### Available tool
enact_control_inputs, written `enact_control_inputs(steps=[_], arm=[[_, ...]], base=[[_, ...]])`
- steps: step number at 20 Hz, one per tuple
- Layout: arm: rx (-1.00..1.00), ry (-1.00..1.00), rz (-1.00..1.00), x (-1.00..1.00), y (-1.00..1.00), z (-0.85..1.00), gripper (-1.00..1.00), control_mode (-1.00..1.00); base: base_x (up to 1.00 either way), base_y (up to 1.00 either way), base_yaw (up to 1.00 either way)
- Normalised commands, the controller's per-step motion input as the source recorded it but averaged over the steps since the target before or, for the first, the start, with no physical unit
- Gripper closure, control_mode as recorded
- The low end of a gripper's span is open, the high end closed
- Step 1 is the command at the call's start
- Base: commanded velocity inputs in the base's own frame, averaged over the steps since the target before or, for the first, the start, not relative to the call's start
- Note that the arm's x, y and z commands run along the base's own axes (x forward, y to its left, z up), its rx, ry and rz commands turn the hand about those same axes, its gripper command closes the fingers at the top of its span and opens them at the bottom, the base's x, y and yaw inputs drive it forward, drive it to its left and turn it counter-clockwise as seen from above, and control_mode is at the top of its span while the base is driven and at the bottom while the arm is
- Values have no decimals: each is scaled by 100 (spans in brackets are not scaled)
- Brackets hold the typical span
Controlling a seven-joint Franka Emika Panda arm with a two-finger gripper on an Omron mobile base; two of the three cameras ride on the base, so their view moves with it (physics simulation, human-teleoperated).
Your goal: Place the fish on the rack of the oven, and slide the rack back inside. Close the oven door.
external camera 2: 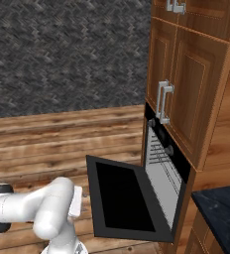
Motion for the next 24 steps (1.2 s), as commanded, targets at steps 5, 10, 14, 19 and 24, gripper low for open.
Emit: enact_control_inputs(steps=[5,10,14,19,24], arm=[[-26,-2,0,6,55,-100,-100,-100],[-21,0,0,65,14,-100,-100,-100],[-24,0,-4,58,-22,-100,-100,-100],[-27,0,-8,47,-54,-100,-100,-100],[-29,0,-10,27,-78,-100,-100,-100]], base=[[0,0,0],[0,0,0],[0,0,0],[0,0,0],[0,0,0]])
